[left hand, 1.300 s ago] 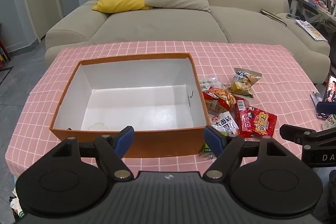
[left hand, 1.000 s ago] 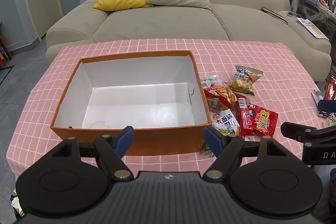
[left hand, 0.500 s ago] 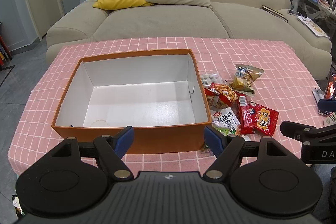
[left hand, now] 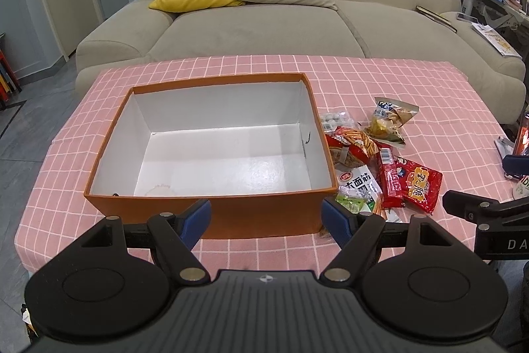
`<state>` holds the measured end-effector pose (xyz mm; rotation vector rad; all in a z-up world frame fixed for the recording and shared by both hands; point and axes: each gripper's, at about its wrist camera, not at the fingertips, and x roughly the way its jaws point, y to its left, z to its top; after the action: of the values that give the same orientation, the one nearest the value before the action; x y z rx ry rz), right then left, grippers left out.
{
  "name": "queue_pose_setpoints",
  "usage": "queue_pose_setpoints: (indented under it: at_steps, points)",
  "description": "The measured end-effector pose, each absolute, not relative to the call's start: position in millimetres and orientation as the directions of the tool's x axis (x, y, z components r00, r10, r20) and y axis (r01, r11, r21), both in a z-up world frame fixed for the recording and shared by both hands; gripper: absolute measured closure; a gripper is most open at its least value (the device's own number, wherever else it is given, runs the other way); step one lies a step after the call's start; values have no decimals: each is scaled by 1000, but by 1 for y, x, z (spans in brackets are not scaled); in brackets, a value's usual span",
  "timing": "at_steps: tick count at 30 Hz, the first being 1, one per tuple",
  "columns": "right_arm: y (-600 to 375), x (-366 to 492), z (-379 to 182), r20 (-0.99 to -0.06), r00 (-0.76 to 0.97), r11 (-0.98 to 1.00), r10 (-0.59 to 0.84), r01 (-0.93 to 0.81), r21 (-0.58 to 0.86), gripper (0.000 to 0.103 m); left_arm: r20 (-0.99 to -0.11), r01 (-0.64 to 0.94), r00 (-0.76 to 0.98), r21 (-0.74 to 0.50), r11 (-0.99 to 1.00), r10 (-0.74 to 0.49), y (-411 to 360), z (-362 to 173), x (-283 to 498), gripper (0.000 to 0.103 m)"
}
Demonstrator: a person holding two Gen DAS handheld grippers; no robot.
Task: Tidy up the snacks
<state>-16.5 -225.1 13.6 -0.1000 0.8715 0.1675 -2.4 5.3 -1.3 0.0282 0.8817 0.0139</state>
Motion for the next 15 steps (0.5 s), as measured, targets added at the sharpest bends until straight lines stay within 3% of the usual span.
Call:
queue_pose_setpoints:
  at_steps: [15]
  points:
    - [-225,-15,13,-773,625,983,108,-185,-13,4,-778,5,628,46,999,33,3,-2,-2,14]
